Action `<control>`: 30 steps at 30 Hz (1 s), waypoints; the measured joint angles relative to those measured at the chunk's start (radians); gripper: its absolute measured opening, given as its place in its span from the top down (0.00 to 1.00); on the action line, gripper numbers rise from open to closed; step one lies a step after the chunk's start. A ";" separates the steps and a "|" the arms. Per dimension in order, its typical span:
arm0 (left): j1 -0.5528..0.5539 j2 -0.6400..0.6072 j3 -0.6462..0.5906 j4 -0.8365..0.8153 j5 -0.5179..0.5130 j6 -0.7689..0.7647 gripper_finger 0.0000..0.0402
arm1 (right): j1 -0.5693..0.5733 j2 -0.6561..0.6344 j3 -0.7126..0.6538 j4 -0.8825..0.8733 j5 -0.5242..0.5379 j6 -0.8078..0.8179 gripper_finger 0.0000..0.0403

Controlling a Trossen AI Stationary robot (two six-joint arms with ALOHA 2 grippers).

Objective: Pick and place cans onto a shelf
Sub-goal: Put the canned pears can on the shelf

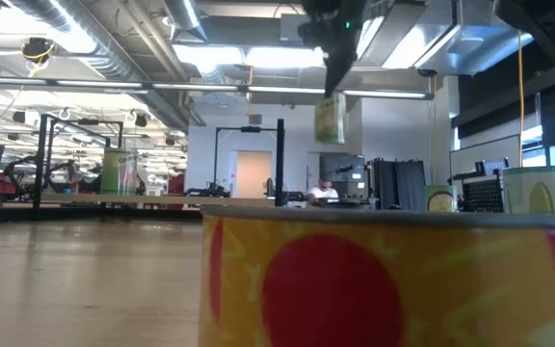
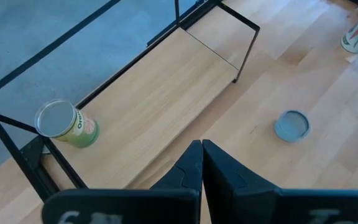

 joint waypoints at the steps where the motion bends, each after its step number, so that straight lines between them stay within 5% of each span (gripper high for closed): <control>1: 0.000 0.000 0.000 0.000 0.001 0.000 1.00 | 0.010 -0.010 0.000 0.015 0.007 0.000 1.00; 18: 0.000 0.000 0.000 0.000 0.001 0.026 1.00 | 0.252 -0.037 -0.001 0.316 0.009 -0.082 1.00; 30: 0.000 0.000 0.000 0.000 0.001 0.026 1.00 | 0.308 0.046 -0.003 0.588 -0.118 -0.114 1.00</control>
